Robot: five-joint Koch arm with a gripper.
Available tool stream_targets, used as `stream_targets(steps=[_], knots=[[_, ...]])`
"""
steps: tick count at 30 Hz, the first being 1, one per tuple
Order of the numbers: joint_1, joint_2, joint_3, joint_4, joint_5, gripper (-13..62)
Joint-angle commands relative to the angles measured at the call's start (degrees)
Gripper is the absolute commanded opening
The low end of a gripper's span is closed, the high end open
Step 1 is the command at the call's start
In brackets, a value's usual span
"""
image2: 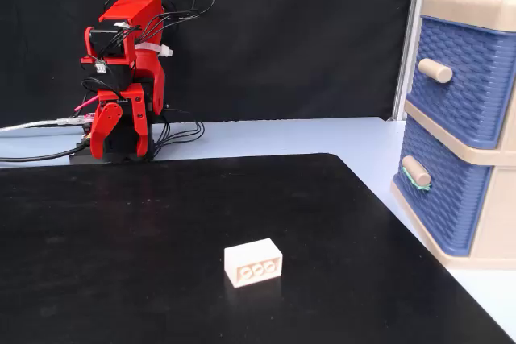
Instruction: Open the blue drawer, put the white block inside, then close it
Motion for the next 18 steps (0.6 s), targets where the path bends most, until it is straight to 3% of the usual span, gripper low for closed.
stream_targets(steps=[1, 13, 18], knots=[[0.88, 2.64, 1.14, 8.0, 0.62, 34.4], [1.14, 2.72, -0.97, 8.88, 0.79, 34.1], [0.35, 2.29, -26.46, 11.95, 1.93, 33.9]])
